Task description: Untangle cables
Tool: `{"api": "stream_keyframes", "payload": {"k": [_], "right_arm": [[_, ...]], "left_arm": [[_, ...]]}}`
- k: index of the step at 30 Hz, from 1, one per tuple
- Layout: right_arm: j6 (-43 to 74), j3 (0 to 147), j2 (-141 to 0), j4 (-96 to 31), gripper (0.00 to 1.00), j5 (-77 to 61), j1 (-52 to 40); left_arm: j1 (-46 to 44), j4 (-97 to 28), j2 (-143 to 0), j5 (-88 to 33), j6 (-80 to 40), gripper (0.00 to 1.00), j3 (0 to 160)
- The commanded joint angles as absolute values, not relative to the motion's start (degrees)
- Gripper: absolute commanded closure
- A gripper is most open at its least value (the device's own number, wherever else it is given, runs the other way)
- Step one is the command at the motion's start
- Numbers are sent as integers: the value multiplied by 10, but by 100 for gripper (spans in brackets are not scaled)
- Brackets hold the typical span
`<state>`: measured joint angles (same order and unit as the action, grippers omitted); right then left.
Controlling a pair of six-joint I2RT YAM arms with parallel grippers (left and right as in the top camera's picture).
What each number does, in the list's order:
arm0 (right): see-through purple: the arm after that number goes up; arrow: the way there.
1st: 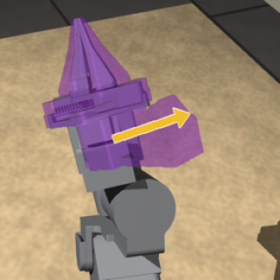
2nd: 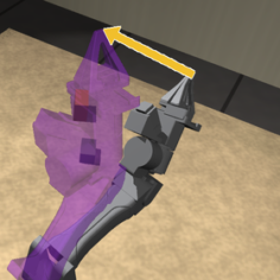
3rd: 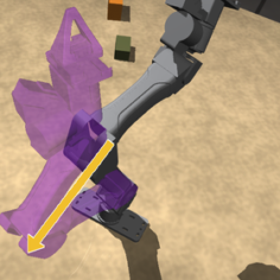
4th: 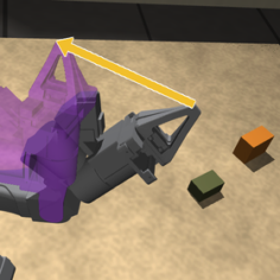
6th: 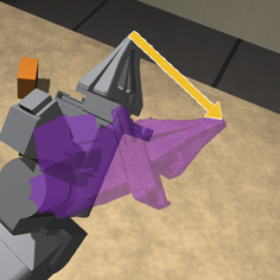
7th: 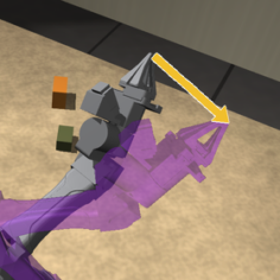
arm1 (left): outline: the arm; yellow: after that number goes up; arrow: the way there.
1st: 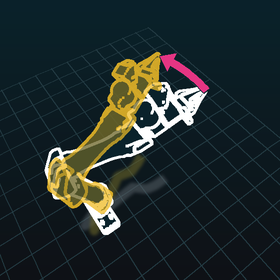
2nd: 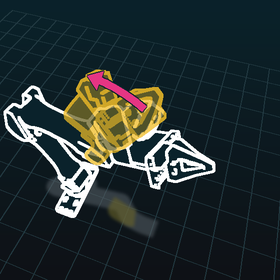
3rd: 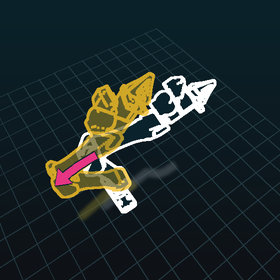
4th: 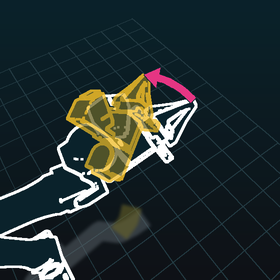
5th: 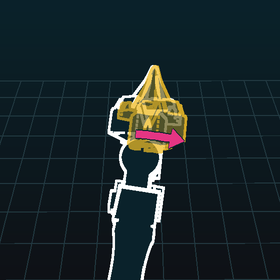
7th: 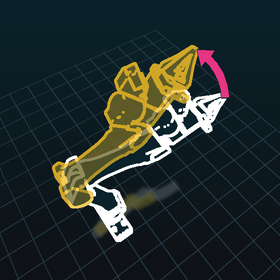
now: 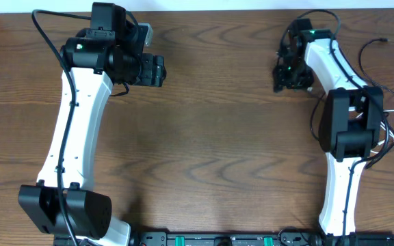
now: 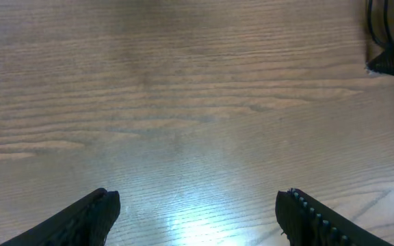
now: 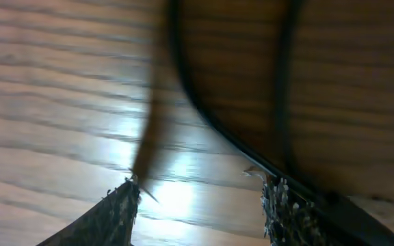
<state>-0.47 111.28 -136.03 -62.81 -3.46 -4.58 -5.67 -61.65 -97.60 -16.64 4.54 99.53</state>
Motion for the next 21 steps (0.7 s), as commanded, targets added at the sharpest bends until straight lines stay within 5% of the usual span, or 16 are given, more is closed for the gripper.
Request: {"api": "stream_keyframes", "payload": {"k": [1, 21], "right_arm": [[-9, 1115, -1380, -632, 43, -15, -21], [-10, 1115, -1380, -642, 43, -15, 137]], "left_arm": [[-55, -618, -962, -175, 53, 21, 1000], [-55, -616, -962, -175, 55, 21, 1000]]}}
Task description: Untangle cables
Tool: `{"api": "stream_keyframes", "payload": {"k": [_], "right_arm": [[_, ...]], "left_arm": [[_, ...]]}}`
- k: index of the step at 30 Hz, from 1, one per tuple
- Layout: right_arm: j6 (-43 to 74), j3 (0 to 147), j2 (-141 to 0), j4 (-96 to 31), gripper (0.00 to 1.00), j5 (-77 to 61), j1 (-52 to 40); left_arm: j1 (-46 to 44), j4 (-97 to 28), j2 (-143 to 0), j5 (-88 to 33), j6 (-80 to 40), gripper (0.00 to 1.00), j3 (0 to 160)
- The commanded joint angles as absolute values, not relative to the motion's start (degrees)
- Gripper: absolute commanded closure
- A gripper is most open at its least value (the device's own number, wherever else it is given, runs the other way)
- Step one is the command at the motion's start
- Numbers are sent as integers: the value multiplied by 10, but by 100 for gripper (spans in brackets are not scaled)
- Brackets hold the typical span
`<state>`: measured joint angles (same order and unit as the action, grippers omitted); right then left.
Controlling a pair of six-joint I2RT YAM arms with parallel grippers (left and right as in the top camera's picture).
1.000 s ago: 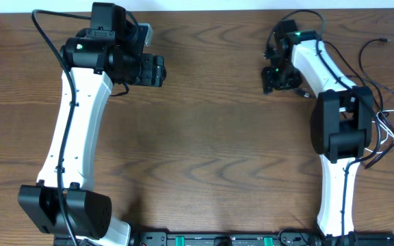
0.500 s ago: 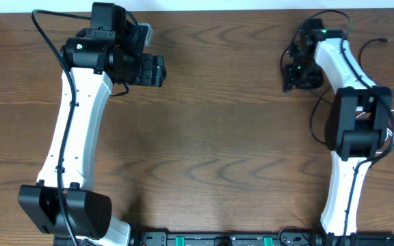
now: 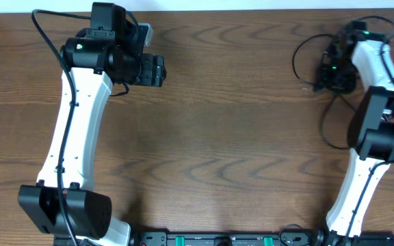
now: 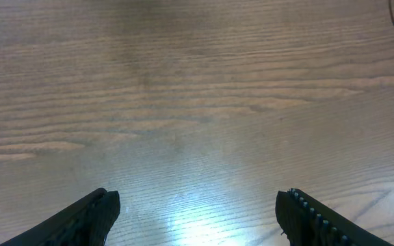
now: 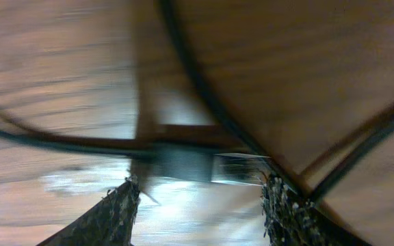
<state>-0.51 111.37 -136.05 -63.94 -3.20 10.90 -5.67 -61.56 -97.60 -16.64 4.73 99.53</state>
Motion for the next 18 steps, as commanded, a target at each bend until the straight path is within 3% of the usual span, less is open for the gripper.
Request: {"api": "stream_keyframes", "payload": {"k": [1, 18], "right_arm": [[-10, 1115, -1381, -643, 43, -15, 145], [-9, 1115, -1380, -653, 43, -39, 307]], "left_arm": [[-55, -616, -962, -175, 55, 21, 1000], [-55, -616, -962, -175, 62, 21, 1000]]}}
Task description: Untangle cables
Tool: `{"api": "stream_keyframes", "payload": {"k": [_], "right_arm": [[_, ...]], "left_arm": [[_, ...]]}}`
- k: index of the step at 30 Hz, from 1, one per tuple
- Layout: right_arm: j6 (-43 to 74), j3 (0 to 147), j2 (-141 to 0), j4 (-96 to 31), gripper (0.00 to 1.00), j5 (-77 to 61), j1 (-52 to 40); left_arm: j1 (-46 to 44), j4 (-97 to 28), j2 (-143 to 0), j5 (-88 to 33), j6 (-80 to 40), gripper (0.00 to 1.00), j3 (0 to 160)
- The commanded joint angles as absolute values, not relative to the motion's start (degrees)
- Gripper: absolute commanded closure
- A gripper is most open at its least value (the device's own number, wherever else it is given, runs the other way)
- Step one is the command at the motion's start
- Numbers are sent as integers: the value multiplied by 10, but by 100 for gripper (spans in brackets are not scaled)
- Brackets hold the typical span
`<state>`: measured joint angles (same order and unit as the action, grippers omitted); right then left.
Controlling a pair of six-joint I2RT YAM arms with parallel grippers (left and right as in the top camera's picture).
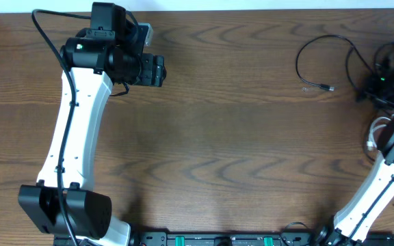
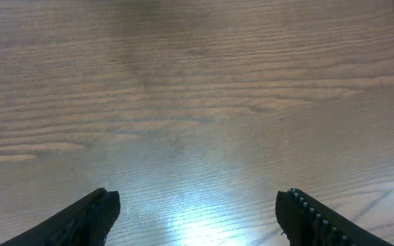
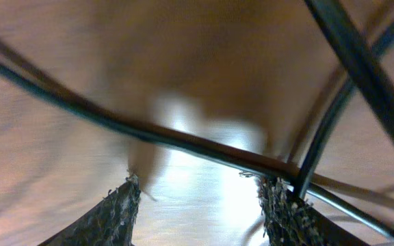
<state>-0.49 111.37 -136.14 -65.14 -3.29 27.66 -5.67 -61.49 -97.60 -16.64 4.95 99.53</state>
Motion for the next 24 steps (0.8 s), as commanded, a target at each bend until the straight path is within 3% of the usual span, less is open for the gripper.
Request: {"api": "stream_keyframes", "payload": {"k": [1, 10, 24], "right_arm": [[-9, 1115, -1380, -653, 43, -44, 316], [-9, 1115, -1380, -652, 36, -69, 342], [-20, 1117, -1379, -653, 31, -46, 201]], "left_arm": [[-55, -616, -962, -175, 64, 21, 1000], [-55, -616, -962, -175, 68, 21, 1000], [-55, -616, -962, -175, 68, 21, 1000]]}}
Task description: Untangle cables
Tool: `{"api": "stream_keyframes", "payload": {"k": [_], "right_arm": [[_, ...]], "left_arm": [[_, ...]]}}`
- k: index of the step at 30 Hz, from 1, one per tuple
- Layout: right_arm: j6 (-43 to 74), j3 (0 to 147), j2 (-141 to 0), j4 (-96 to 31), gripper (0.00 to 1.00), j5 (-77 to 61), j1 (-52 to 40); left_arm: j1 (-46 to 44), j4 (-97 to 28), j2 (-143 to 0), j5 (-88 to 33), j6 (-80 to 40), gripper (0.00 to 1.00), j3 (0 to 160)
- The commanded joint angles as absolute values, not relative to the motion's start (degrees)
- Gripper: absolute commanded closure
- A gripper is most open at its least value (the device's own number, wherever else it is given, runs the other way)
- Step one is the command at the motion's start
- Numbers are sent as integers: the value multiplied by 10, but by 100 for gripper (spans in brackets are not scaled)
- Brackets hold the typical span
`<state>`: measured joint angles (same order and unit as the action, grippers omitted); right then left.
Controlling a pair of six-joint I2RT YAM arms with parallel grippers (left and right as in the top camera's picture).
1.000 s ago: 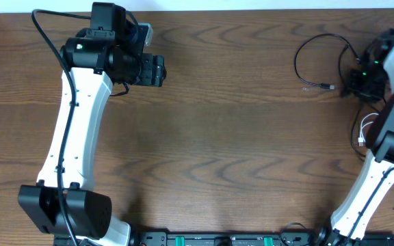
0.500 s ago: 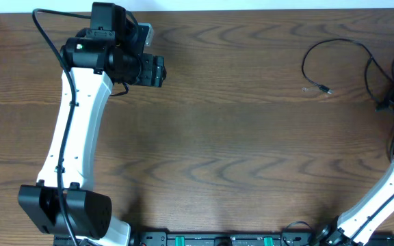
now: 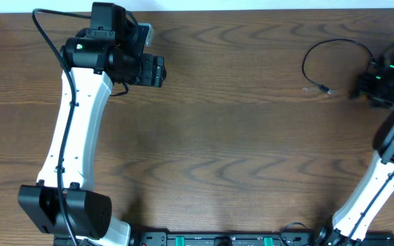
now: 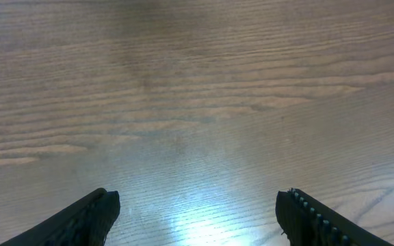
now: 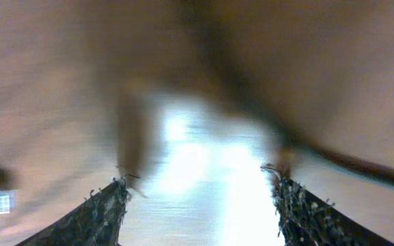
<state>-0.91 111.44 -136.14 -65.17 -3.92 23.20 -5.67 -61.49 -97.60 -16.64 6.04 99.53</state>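
A thin black cable [image 3: 318, 49] lies in an open loop at the table's far right, its small plug end [image 3: 325, 89] pointing to the right. My right gripper [image 3: 369, 86] hovers just right of that loop. In the blurred right wrist view it [image 5: 200, 188] is open with only bare wood between the fingers; a dark smeared cable streak [image 5: 252, 89] runs above them and a small plug shows at the left edge. My left gripper [image 3: 153, 70] is far off at the back left, open [image 4: 197, 198] over bare wood.
The wooden table [image 3: 224, 150] spreads between the two arms. The left arm's white links [image 3: 74, 130] run down the left side, the right arm's [image 3: 388, 157] down the right edge. The table's back edge [image 3: 252, 8] is close behind both grippers.
My right gripper has shifted slightly left from the table's right edge. The cable loop is now rounder and sits a little further right. Cable strands no longer cross the right jaws. Left arm unmoved.
My right gripper was open low among cable strands right of the table's middle. At each later moment it stood further right, reaching the right edge, and the black cable lay spread further right with it. Now a single loop lies beside it. The left gripper stayed open throughout.
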Motion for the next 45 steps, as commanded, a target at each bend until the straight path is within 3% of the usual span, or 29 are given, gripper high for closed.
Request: {"api": "stream_keyframes", "payload": {"k": [1, 23, 38, 45], "right_arm": [[-20, 1117, -1378, -653, 31, -43, 192], [-17, 1137, -1151, -682, 28, -25, 77], [-2, 1137, -1143, -696, 28, 44, -53], [4, 1137, -1143, -699, 27, 46, -65]], "left_arm": [[-55, -616, -962, -175, 68, 21, 1000], [-55, -616, -962, -175, 68, 21, 1000], [-55, -601, -962, -168, 70, 21, 999], [-55, -593, -962, -159, 81, 21, 999]]}}
